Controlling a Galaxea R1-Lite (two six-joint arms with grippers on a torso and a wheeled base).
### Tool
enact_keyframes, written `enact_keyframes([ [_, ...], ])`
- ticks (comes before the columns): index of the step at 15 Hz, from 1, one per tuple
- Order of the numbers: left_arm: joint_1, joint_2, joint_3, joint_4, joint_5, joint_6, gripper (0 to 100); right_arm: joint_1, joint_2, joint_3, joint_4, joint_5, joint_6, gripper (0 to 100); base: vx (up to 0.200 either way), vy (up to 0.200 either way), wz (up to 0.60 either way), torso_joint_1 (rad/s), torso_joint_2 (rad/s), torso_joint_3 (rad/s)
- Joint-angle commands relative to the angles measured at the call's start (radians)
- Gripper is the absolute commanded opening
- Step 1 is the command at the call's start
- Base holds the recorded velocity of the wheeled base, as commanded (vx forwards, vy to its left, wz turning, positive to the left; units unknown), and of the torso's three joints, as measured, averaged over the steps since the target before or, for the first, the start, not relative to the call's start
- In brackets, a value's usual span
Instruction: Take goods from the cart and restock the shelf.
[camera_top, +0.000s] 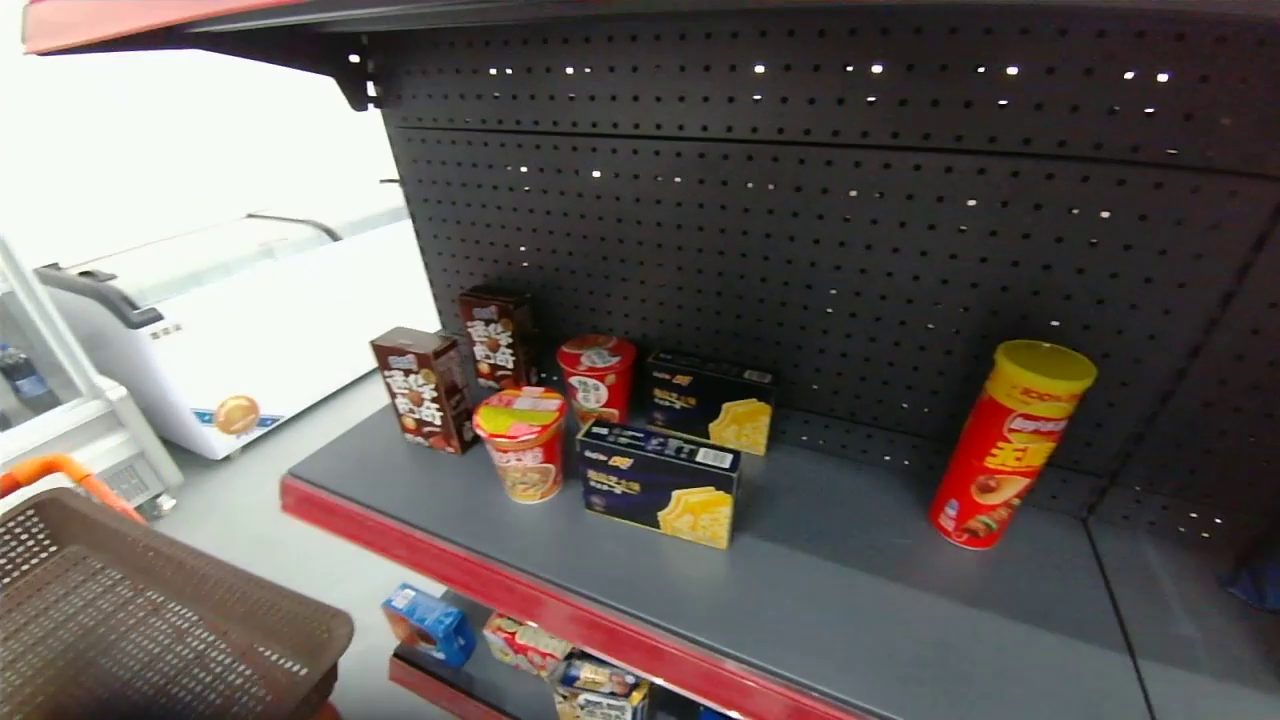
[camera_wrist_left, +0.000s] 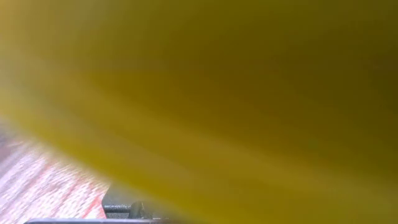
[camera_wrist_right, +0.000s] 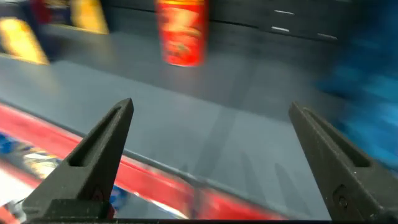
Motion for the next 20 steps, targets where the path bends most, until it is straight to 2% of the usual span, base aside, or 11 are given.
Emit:
enact_keyframes([
  [1, 0.000, 0.005, 0.009, 0.001, 0.001, -0.002, 0, 0.000, 0.000, 0.000, 0.000, -0.001, -0.002, 100, 0.000, 0.000, -0.60, 0.002, 0.00, 0.002],
  [7, 0.000, 0.005, 0.013, -0.001, 0.001, -0.007, 0, 0.000, 0.000, 0.000, 0.000, 0.001, -0.002, 100, 0.000, 0.000, -0.60, 0.002, 0.00, 0.002],
  [20, 0.000, 0.005, 0.023, -0.009, 0.001, -0.006, 0, 0.000, 0.000, 0.000, 0.000, 0.001, -0.002, 100, 0.000, 0.000, 0.00, 0.000, 0.00, 0.000],
])
